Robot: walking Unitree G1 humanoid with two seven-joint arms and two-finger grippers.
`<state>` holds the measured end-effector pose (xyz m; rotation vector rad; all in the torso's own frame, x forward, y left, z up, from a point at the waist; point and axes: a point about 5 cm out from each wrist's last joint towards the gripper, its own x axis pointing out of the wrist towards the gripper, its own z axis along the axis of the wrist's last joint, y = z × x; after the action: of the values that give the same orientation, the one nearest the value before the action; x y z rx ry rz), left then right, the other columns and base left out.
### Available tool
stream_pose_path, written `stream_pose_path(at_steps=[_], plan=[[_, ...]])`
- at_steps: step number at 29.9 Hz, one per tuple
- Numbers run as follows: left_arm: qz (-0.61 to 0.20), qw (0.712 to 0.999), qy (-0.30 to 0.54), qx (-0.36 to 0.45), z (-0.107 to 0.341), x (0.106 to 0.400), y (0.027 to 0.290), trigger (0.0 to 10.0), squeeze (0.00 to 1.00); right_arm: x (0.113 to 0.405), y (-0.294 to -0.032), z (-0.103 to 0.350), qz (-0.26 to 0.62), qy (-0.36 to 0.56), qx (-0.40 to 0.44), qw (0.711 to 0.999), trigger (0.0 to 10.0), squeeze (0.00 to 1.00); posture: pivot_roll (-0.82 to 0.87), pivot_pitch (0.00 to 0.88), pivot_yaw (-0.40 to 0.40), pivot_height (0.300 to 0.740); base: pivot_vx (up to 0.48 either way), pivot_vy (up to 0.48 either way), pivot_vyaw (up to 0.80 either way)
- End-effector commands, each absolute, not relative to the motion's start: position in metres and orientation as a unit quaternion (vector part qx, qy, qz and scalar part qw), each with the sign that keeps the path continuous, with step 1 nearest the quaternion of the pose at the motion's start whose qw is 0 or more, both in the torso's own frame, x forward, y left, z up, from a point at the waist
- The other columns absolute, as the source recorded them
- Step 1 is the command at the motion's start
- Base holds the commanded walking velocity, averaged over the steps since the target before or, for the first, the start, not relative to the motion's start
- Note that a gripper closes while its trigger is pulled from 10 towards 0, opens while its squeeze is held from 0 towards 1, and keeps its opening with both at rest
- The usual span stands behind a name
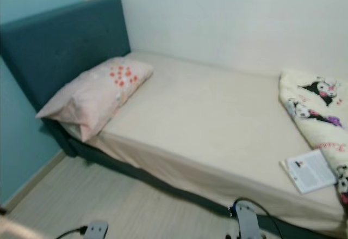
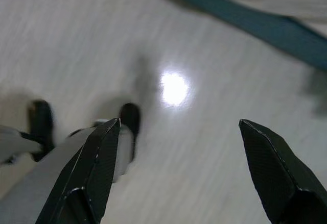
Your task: Clean up the room
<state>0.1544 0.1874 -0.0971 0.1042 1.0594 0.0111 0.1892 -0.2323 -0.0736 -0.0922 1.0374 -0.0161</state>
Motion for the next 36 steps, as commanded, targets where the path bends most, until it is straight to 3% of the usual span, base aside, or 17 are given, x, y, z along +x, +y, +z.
stream_pose_path(at_steps=[1, 25, 31, 36], plan=[[0.005, 0.861, 0.504, 0.058, -0.096, 0.155, 0.191, 10.0, 0.00, 0.190, -0.226, -0.075, -0.001, 0.495, -0.040, 0.868, 10.0, 0.00, -0.04, 0.000, -0.040, 0.740, 0.000, -0.472, 0.00], [0.009, 0.863, 0.503, 0.053, -0.096, 0.157, 0.193, 10.0, 0.00, 0.211, -0.222, -0.064, 0.004, 0.466, -0.041, 0.884, 10.0, 0.00, -0.04, 0.000, -0.033, 0.740, 0.000, -0.475, 0.00], [0.019, 0.868, 0.495, 0.042, -0.094, 0.161, 0.192, 10.0, 0.00, 0.238, -0.221, -0.047, -0.006, 0.423, -0.021, 0.906, 10.0, 0.00, -0.05, 0.000, -0.033, 0.740, 0.000, -0.474, 0.00], [0.075, 0.894, 0.443, 0.003, -0.077, 0.191, 0.206, 10.0, 0.00, 0.271, -0.213, -0.023, 0.001, 0.354, 0.010, 0.935, 10.0, 0.00, -0.05, 0.000, -0.040, 0.740, 0.000, -0.477, 0.00]])
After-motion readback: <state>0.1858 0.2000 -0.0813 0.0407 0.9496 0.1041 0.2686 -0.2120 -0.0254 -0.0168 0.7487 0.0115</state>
